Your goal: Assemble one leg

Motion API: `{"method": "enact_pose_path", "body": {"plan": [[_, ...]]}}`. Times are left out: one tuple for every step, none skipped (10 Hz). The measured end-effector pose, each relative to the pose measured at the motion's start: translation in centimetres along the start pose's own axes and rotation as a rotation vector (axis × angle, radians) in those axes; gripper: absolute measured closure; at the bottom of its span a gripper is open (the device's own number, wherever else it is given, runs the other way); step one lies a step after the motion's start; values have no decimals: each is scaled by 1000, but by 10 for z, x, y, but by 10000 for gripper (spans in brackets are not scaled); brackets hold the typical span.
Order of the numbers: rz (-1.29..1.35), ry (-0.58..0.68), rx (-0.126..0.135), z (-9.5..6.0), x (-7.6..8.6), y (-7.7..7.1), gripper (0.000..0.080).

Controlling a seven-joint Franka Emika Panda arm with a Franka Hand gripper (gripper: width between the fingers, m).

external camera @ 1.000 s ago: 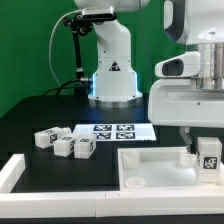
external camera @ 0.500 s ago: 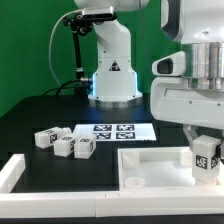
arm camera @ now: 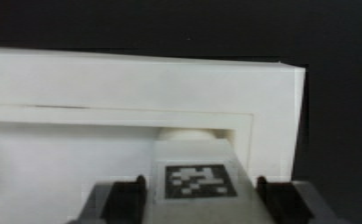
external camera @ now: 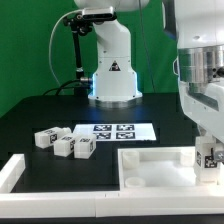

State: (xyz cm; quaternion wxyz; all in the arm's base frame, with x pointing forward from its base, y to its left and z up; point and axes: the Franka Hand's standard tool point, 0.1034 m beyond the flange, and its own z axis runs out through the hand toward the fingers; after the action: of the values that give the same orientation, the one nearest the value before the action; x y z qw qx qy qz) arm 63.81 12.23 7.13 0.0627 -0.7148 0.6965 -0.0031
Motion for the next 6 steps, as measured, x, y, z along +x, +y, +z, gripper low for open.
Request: {"method": "enact_pose_path", "body": {"plan": [[-15, 1, 0, 0, 0, 0, 509], [-81, 6, -6, 0, 0, 1, 429], [-228, 19, -25, 1, -1, 4, 247], [-371, 18, -25, 0, 2, 2, 247], [-554, 18, -27, -1, 4, 1, 167], [-692, 22, -27, -1, 4, 1, 155]]}}
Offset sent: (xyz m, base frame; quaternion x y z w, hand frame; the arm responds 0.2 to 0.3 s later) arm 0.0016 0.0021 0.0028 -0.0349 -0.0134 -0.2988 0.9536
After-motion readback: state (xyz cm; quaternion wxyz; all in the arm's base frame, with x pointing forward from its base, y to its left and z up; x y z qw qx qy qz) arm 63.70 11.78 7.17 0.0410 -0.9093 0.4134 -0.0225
